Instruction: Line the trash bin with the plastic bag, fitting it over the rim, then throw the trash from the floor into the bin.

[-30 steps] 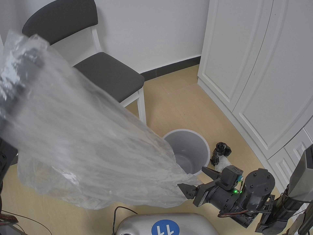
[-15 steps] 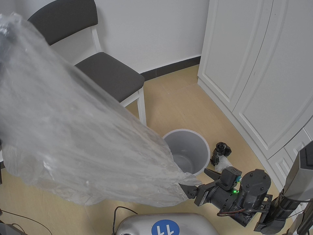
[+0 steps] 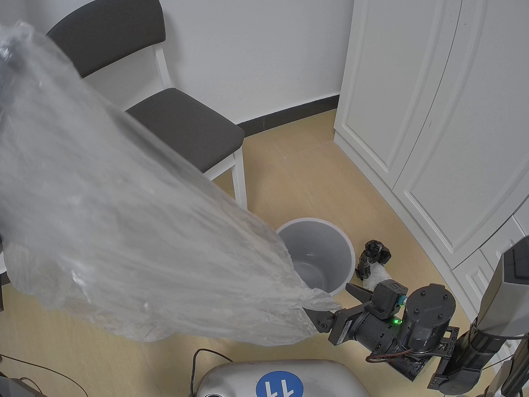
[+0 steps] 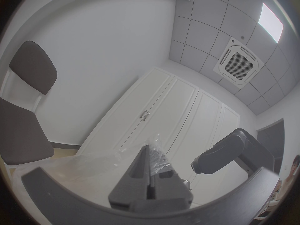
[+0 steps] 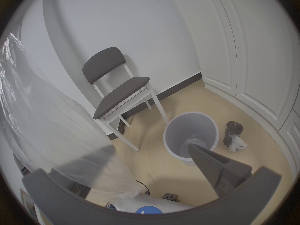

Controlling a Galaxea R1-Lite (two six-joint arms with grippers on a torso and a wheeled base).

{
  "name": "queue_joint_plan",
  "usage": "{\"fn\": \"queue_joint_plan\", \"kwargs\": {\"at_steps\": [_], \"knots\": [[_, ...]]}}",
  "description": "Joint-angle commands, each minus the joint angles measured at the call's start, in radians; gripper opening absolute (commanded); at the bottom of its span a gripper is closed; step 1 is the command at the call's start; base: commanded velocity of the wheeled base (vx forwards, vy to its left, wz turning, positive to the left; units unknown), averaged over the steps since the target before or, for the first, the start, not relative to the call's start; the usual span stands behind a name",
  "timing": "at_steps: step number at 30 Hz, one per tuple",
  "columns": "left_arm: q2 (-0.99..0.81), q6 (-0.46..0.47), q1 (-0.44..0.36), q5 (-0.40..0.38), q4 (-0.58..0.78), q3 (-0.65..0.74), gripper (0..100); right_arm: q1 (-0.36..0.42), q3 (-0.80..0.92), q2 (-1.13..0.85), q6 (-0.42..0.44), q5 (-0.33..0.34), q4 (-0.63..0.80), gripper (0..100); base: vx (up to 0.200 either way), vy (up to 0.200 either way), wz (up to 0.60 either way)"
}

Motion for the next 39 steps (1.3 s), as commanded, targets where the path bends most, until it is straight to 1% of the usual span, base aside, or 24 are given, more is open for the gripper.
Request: {"fn": "queue_joint_plan", "kwargs": {"at_steps": [1, 7, 12, 18, 23, 24, 30, 33, 34, 39], "knots": [[0.002, 0.000, 0.000, 0.001, 0.000, 0.000, 0, -0.005, 0.000, 0.002, -0.001, 0.001, -0.018, 100, 0.000, 0.000, 0.00], [0.000, 0.000, 0.000, 0.001, 0.000, -0.001, 0, -0.008, 0.000, 0.009, 0.000, 0.001, -0.018, 100, 0.000, 0.000, 0.00], [0.000, 0.000, 0.000, 0.001, -0.001, -0.001, 0, -0.038, -0.006, 0.045, 0.002, 0.002, -0.018, 100, 0.000, 0.000, 0.00], [0.000, 0.000, 0.000, 0.001, -0.001, -0.001, 0, -0.042, -0.005, 0.053, 0.000, 0.002, -0.018, 100, 0.000, 0.000, 0.00], [0.000, 0.000, 0.000, 0.001, -0.001, -0.001, 0, -0.053, 0.006, 0.041, -0.017, 0.002, -0.018, 100, 0.000, 0.000, 0.00], [-0.001, 0.000, 0.000, 0.001, -0.001, -0.003, 0, -0.058, 0.012, 0.021, -0.038, 0.001, -0.018, 100, 0.000, 0.000, 0.00], [-0.001, 0.000, 0.000, 0.001, -0.001, -0.003, 0, -0.044, 0.023, -0.064, -0.072, 0.002, -0.018, 100, 0.000, 0.000, 0.00], [0.000, 0.001, 0.000, 0.001, -0.001, -0.003, 0, -0.033, 0.021, -0.079, -0.070, 0.004, -0.018, 100, 0.000, 0.000, 0.00], [0.000, 0.001, 0.000, 0.001, -0.001, -0.001, 0, -0.019, 0.011, -0.074, -0.058, 0.002, -0.018, 100, 0.000, 0.000, 0.00], [0.000, 0.001, 0.000, 0.001, -0.001, -0.001, 0, -0.004, -0.009, -0.036, -0.006, 0.002, -0.018, 100, 0.000, 0.000, 0.00]]}}
